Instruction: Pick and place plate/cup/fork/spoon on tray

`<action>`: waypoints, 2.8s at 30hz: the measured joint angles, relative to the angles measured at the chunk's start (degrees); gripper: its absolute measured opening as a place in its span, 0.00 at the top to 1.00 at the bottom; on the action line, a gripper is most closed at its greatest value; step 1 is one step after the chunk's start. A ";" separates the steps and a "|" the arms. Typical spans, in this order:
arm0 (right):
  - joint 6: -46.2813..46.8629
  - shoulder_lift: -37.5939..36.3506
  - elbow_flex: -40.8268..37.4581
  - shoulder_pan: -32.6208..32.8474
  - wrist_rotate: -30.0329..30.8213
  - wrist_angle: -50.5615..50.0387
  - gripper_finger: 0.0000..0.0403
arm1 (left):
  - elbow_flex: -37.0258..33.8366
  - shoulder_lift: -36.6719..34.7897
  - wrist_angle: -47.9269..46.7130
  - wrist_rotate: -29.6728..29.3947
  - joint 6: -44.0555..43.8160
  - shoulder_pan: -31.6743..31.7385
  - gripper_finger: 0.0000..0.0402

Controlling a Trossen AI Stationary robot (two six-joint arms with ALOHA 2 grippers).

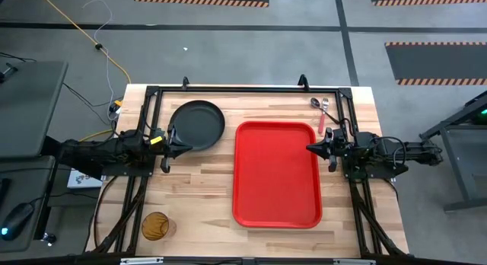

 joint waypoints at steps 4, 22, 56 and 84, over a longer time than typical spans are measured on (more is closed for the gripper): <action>-0.02 0.00 0.00 0.00 0.01 0.00 1.00 | 0.00 0.00 0.00 0.00 0.00 -0.02 1.00; -0.01 0.00 0.00 0.01 0.01 0.01 1.00 | 0.00 0.00 0.00 -0.02 -0.02 0.00 1.00; -0.01 0.00 -0.01 0.01 0.01 0.01 1.00 | 3.58 1.51 7.41 -21.40 -8.32 0.01 0.97; -0.02 0.00 -0.01 0.02 0.01 0.01 1.00 | 56.81 54.50 -49.33 -9.25 -14.14 14.52 0.36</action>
